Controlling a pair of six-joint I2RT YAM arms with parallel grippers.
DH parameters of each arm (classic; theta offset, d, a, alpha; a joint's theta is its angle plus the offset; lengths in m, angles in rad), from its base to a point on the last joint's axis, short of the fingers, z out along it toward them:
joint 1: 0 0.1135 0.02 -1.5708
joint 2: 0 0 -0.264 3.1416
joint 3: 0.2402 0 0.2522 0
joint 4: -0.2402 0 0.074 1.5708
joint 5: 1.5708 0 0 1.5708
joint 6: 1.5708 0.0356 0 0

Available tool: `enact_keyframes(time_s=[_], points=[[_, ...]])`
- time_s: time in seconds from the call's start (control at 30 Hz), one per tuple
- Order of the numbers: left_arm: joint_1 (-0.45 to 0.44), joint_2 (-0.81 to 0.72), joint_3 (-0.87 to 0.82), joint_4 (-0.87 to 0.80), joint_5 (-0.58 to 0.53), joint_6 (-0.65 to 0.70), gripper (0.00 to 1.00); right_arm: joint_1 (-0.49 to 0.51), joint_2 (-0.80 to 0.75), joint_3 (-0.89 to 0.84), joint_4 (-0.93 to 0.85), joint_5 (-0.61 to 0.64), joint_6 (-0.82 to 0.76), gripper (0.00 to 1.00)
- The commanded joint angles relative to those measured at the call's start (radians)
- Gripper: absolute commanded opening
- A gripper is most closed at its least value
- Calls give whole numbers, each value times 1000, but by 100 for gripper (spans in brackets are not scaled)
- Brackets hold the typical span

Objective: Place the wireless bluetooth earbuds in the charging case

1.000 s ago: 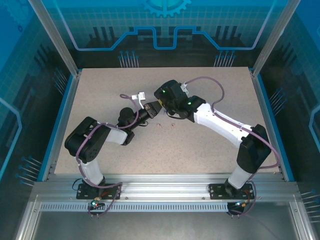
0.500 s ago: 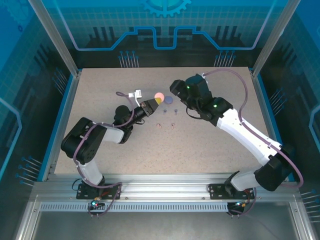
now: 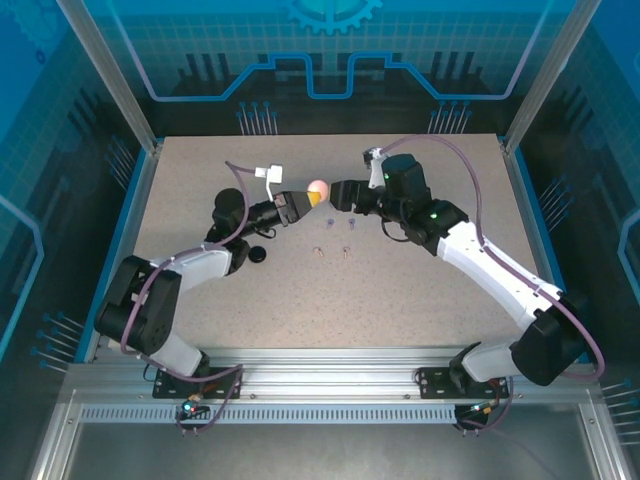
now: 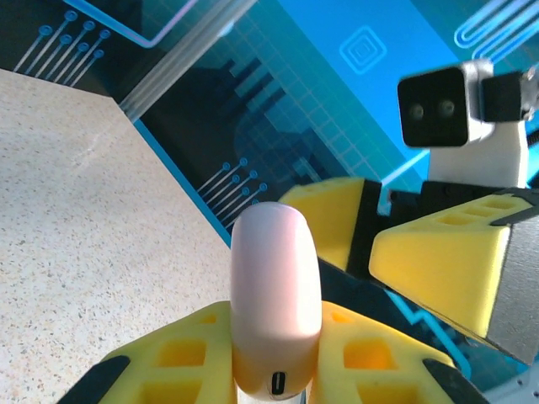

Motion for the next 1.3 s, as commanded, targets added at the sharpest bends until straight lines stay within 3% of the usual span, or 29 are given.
enact_keyframes(time_s=[0.0,0.2,0.53,0.8,1.0,1.27], points=[[9,-39,53,-136,108,95,0,-31,-22,-15,88,-169,-126,75],[10,-59,90,-224,133,136,0,-42,2,-15,103,-237,-143,74],[10,-80,108,-256,142,140,0,-46,84,-35,150,-230,-109,67],[10,-104,108,-273,140,150,0,-104,109,-114,208,-186,-36,59],[10,-99,108,-273,132,150,0,-135,82,-185,246,-196,-2,59],[10,-84,98,-252,132,145,0,-158,3,-244,333,-339,25,59]])
